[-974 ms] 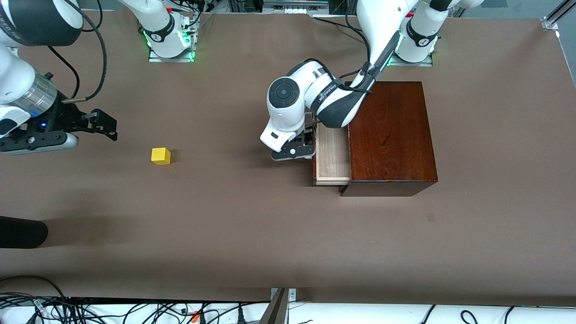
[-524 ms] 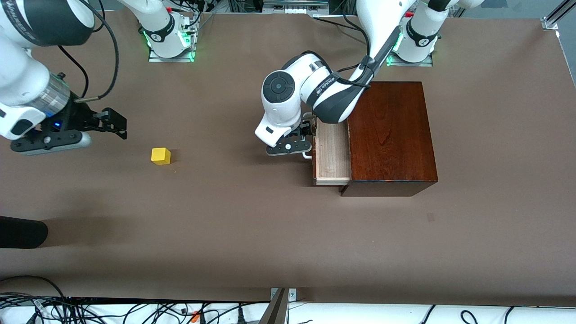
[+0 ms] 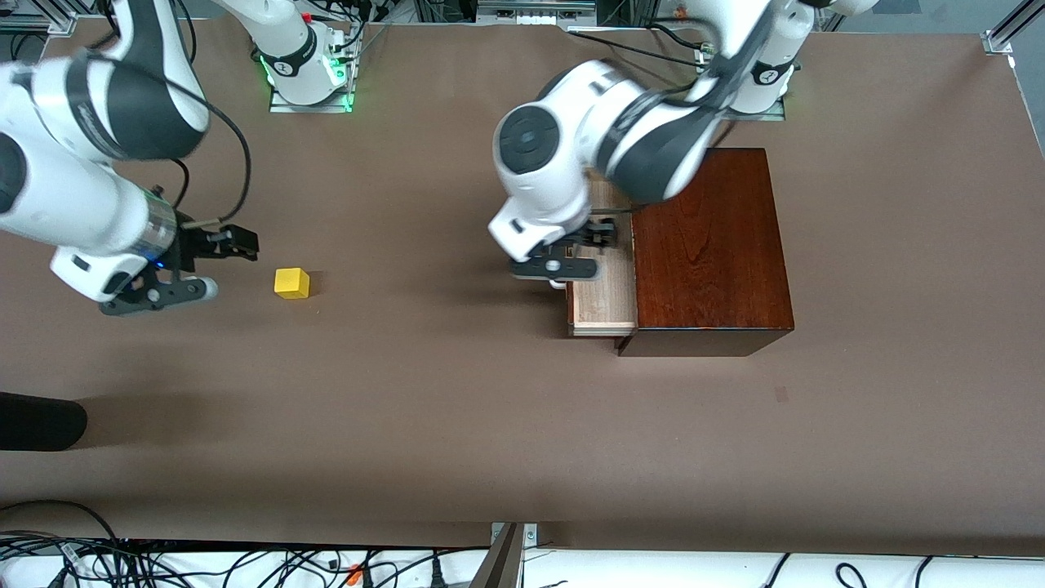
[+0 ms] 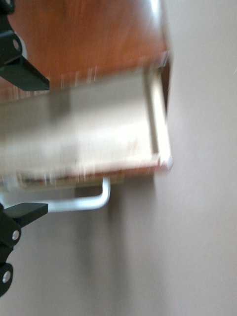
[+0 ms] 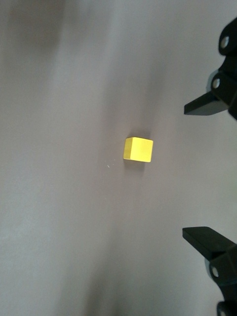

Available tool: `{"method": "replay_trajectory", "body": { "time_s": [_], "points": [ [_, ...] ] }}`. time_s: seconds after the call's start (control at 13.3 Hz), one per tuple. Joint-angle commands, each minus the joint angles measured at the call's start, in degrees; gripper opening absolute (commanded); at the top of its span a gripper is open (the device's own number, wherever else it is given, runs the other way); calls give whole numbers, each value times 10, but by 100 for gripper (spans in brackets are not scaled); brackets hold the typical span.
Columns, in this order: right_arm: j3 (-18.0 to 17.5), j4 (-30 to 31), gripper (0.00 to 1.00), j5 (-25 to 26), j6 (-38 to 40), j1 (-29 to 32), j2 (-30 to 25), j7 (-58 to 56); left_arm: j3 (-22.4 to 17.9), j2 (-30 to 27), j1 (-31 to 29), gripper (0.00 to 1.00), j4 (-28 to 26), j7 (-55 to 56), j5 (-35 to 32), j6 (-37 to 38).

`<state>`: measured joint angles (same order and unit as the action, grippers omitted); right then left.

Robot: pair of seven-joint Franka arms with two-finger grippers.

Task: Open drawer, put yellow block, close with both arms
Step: 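Release the handle with the left gripper while the right gripper reaches the cube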

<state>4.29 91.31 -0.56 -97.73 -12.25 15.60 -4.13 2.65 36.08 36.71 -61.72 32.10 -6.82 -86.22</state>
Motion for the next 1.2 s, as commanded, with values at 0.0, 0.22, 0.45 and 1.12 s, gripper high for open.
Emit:
{"method": "replay_trajectory", "body": {
  "time_s": [0.0,0.22,0.45,1.12],
  "points": [
    [0,81,100,-6,-96,1,0,-13,2,-71,-69,100,-15,-125,-3,59],
    [0,151,100,-7,-206,1,21,-11,5,-121,-141,100,-26,-224,4,93],
    [3,219,100,-8,-299,9,38,-8,22,-211,-224,100,-126,-270,40,81],
    [2,295,100,-46,-385,49,67,-4,46,-378,-329,100,-360,-201,48,-93]
  ]
}}
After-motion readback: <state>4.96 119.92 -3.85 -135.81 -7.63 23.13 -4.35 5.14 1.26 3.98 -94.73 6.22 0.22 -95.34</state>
